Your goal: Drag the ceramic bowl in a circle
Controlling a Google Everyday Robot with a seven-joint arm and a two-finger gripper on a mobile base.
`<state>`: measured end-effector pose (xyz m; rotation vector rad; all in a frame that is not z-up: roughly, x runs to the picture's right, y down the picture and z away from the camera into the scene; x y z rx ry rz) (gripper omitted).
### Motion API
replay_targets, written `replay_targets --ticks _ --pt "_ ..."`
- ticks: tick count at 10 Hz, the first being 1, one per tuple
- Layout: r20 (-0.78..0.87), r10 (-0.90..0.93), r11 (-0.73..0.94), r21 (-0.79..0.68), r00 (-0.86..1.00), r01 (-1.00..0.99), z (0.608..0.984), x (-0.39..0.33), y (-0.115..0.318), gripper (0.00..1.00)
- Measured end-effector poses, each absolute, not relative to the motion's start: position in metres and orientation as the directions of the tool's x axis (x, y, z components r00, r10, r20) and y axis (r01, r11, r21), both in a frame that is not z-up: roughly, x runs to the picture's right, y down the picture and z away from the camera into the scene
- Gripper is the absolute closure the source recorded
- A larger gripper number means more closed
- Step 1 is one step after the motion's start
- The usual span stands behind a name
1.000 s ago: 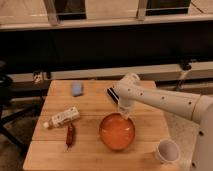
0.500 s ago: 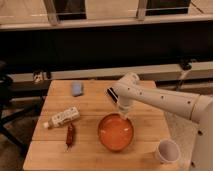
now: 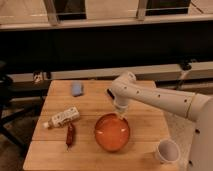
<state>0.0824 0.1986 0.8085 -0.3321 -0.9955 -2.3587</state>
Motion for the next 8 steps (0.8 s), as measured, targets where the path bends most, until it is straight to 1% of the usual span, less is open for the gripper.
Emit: replay_targets --ticks 5,8 --pt "0.395 -0.371 -0.596 0.593 -0.84 0.542 0.815 0.037 0.186 1.0" --pt "0.379 -0.374 -0.617 0.58 -0.846 0.532 0.821 0.023 0.162 1.0"
